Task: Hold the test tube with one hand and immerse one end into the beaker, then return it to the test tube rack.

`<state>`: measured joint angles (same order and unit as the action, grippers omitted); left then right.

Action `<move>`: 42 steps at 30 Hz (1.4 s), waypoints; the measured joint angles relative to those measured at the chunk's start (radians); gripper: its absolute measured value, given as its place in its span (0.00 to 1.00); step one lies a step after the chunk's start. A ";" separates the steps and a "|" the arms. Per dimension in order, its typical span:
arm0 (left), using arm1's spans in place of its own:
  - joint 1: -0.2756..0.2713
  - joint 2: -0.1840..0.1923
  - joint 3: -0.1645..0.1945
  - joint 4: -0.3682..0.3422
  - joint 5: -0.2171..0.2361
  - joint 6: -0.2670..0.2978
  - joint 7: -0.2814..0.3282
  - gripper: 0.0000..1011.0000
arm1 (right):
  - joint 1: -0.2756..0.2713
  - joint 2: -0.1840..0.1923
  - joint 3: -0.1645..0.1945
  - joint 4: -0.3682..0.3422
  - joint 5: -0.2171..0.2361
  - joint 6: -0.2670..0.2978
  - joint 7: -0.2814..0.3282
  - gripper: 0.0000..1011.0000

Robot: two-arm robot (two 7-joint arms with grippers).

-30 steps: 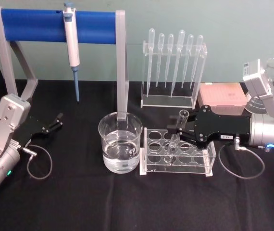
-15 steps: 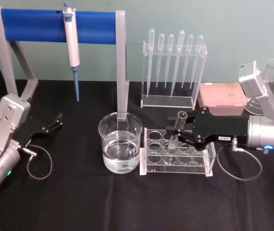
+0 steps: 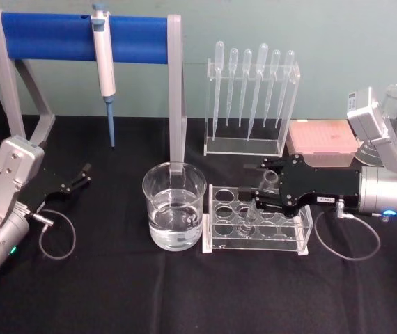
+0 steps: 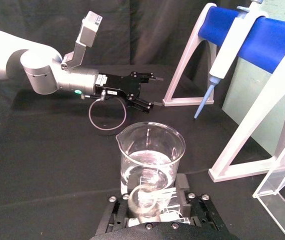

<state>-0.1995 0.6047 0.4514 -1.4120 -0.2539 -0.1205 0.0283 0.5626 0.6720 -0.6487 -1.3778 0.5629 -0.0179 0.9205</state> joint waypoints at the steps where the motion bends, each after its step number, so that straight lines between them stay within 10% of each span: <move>1: 0.000 0.000 0.000 0.000 0.000 0.000 0.000 0.99 | 0.000 0.000 0.000 0.000 0.000 0.000 0.000 0.46; 12: 0.000 0.000 0.000 0.000 0.000 0.000 0.000 0.99 | -0.016 0.007 0.026 -0.038 0.009 -0.022 -0.023 0.81; 23: 0.000 0.000 0.000 0.000 0.000 0.000 0.000 0.99 | -0.094 0.030 0.128 -0.150 0.040 -0.063 -0.143 0.99; 42: 0.000 0.000 0.000 0.000 0.000 0.000 0.000 0.99 | -0.324 -0.079 0.270 -0.205 -0.140 -0.048 -0.723 0.99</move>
<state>-0.1995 0.6047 0.4514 -1.4120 -0.2539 -0.1205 0.0283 0.2383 0.5932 -0.3782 -1.5828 0.4226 -0.0664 0.1975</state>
